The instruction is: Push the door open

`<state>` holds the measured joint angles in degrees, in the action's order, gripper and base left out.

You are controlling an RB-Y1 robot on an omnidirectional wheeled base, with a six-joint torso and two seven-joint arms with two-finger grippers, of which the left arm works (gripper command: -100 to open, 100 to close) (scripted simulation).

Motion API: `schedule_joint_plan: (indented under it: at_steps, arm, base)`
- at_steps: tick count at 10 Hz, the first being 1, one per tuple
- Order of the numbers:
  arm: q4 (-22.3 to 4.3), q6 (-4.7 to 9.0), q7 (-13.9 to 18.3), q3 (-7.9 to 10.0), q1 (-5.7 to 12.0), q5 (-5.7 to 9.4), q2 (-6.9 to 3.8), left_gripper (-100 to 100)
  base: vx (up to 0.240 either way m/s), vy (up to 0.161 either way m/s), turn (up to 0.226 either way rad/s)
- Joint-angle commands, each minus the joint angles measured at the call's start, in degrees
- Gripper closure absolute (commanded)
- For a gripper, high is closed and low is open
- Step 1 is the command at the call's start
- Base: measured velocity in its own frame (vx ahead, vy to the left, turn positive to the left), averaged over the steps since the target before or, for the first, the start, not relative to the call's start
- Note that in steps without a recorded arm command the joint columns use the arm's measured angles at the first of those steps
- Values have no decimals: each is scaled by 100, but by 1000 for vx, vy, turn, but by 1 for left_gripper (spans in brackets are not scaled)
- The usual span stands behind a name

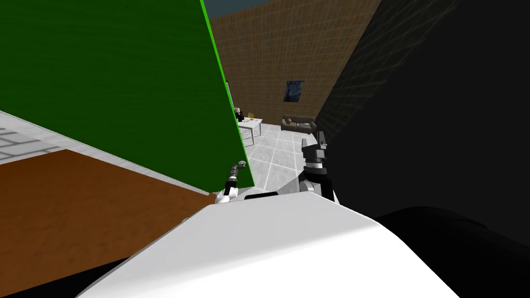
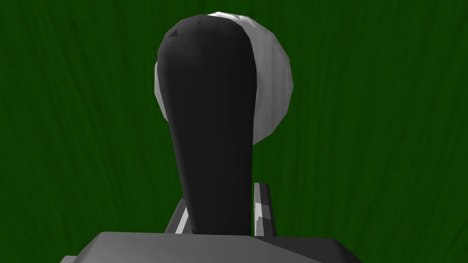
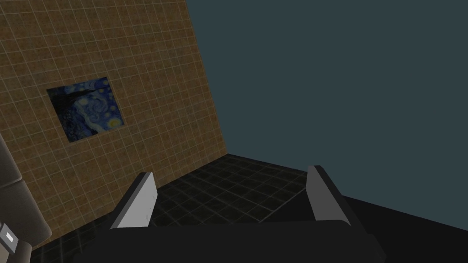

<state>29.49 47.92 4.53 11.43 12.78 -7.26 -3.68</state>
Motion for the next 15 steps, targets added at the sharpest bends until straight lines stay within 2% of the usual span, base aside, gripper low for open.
schedule_joint_plan:
  at_steps: [1,7,9,12,14,15]
  arm:
    - [96,-22,-57,106,-2,81,-4,100]
    - [116,-86,-207,375,0,306,120,100]
    - [86,-73,-236,503,-26,372,-8,100]
    - [92,-77,-286,631,-31,450,-46,100]
    - [92,-77,-286,631,-31,450,-46,100]
    - [98,-82,-332,749,-36,523,-62,100]
  base:
    - [167,-111,56]
    - [176,-98,64]
    - [102,-24,42]
    - [185,-69,48]
    - [92,-22,11]
    - [135,-42,27]
